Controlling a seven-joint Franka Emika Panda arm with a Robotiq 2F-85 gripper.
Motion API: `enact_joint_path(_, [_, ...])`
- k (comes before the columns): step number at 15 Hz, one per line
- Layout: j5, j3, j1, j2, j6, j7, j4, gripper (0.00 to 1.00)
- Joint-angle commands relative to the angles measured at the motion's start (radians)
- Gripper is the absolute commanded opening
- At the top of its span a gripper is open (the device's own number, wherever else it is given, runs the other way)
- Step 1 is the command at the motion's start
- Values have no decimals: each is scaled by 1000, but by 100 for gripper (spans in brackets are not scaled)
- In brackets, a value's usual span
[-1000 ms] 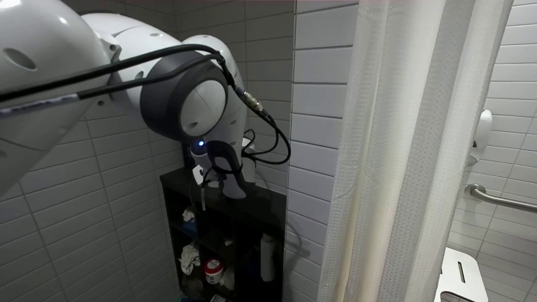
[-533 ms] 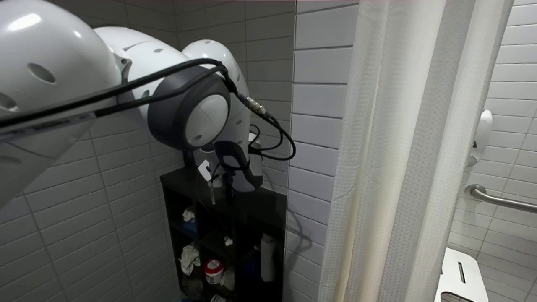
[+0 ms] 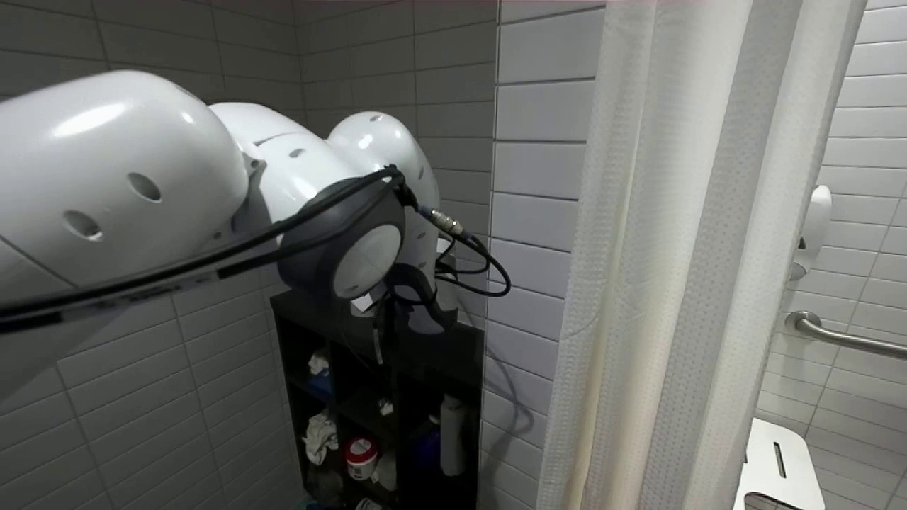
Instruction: Pick up the black bottle
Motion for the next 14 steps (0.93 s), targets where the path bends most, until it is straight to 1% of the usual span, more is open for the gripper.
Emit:
enact_joint_path(1, [4, 0, 3, 39, 56, -12, 52, 6])
enact_joint_path(2, [3, 0, 2, 34, 58, -10, 50, 8])
enact_joint_path(6, [-4, 6, 1, 20, 45, -14, 43, 8])
enact_joint_path(9, [-17, 22, -6, -4, 14, -36, 31, 8])
enact_joint_path(12, [-37, 64, -22, -33, -29, -84, 20, 8])
enact_joint_path(14, [-58, 109, -39, -54, -69, -126, 7, 8])
